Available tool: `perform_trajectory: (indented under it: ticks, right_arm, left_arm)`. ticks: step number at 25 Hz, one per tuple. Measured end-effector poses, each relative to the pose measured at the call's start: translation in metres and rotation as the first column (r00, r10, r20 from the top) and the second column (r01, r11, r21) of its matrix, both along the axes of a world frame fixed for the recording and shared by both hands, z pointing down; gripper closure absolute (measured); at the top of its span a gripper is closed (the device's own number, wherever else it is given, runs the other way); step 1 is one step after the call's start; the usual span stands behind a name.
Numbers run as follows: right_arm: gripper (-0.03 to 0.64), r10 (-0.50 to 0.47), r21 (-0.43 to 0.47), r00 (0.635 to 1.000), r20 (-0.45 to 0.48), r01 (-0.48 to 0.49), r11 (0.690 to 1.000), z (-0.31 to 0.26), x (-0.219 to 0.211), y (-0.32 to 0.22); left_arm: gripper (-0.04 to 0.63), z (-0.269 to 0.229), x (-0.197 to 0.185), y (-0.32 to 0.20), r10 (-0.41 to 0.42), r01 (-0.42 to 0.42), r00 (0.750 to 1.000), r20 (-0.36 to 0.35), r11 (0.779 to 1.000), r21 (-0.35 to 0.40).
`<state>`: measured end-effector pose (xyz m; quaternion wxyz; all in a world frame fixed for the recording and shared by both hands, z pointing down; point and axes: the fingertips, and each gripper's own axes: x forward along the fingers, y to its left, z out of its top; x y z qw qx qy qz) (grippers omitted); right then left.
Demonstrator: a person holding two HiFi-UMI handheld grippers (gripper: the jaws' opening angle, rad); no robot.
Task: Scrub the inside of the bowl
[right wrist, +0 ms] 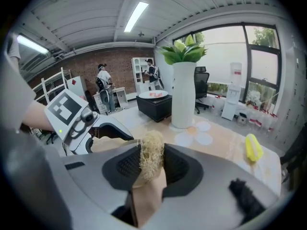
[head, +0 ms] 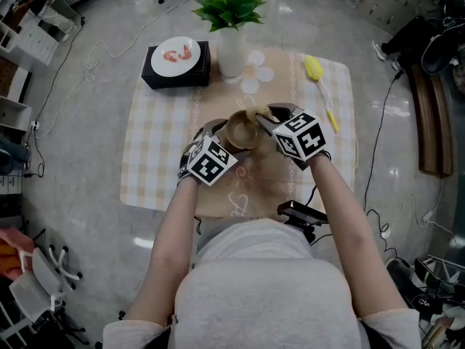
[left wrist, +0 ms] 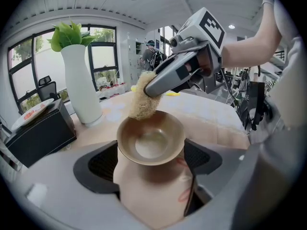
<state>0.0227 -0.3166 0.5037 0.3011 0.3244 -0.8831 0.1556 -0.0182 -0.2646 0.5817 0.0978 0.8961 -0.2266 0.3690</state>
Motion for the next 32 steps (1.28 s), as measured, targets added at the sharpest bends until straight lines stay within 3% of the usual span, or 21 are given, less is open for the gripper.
perform_trajectory:
  ticks: [12, 20, 32]
  right_arm:
    - [0.512, -0.134, -0.037, 0.991, -0.008, 0.134, 0.99, 0.005, 0.013, 0.029]
    - [0.512, -0.298, -0.07, 0.951, 0.082, 0.304, 0.95, 0.004, 0.002, 0.059]
    - [0.512, -0.402, -0.096, 0.88, 0.251, 0.436, 0.895, 0.006, -0.032, 0.071]
  left_arm:
    - [0.153, 0.0, 0.0, 0.0, 0.009, -0.009, 1.0, -0.009, 1.0, 0.0]
    - [0.152, 0.0, 0.0, 0.0, 0.009, -0.009, 1.0, -0.011, 1.0, -0.004]
    - [0.155, 0.0, -0.002, 0.001, 0.018, -0.018, 1.0, 0.0, 1.0, -0.016]
